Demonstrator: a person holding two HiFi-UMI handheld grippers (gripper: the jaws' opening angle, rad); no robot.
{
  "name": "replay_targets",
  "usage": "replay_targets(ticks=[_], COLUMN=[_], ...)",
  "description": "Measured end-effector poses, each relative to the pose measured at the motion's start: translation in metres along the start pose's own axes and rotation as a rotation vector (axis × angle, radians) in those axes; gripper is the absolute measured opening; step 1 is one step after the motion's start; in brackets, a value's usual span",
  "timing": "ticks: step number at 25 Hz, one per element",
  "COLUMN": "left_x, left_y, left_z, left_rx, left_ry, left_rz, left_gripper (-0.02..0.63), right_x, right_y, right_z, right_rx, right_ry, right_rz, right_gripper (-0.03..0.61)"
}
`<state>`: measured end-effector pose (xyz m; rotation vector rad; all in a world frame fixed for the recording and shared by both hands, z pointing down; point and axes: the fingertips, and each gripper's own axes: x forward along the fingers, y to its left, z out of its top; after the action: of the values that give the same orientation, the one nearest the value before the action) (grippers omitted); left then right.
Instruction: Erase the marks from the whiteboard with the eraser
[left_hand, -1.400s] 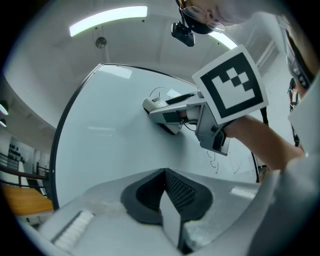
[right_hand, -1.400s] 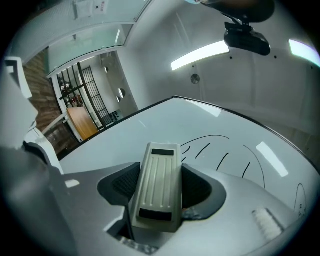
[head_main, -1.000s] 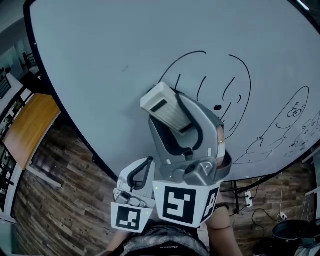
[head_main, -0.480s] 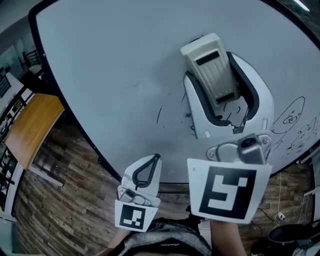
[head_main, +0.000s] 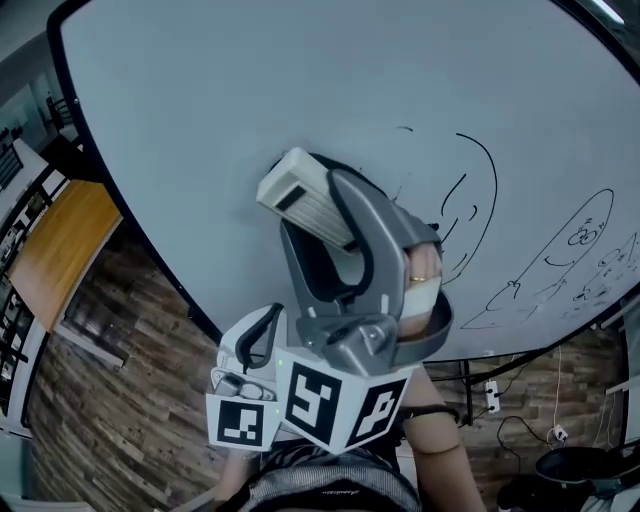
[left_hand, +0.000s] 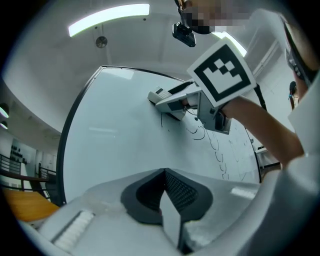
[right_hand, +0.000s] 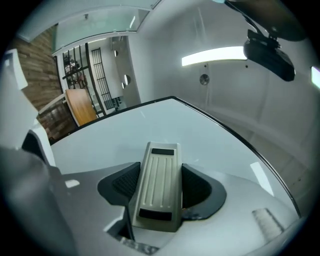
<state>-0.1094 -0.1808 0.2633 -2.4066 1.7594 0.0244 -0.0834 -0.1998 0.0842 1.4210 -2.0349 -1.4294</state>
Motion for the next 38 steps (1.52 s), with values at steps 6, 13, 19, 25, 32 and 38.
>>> replay_targets(ticks=[6,13,19,25,32,38], left_x=[0.002,0.000,-0.003,-0.003,-0.003,-0.007], left_y=[0.005,0.004,-0.004,-0.015,-0.023,-0.033], left_z=[0.009,0.019,0.023,0.030,0.022,0.010], left_rx=[0.027,0.016,0.006,0.008,-0.007,0.019], left_ry=[-0.015,-0.057,-0.048,-0.065,-0.035,-0.045], left_rz=[0.037,0.047,0.054,0.040,0.046,0.030], left_gripper=[0.004,0.005,0.005,0.005,0.005,0.005], right_x=[-0.007,-0.020,-0.018,-0.014,-0.016,-0.031], right_y=[0.041,0.072,0.030,-0.069,-0.079,-0.016], right_z=[-0.017,-0.035,-0.033,-0.021,-0.031,-0.055], right_rx=[-0.150,-0.248,-0.118,-0.075,-0.072,-0.101], right_ry=[0.022,0.012,0.014,-0.010,0.030,0.013], right_rz=[0.052,0.100,0.124,-0.088,-0.118,-0.041], right_gripper=[0.264,0.264,0.264,0.262,0.262,0.262])
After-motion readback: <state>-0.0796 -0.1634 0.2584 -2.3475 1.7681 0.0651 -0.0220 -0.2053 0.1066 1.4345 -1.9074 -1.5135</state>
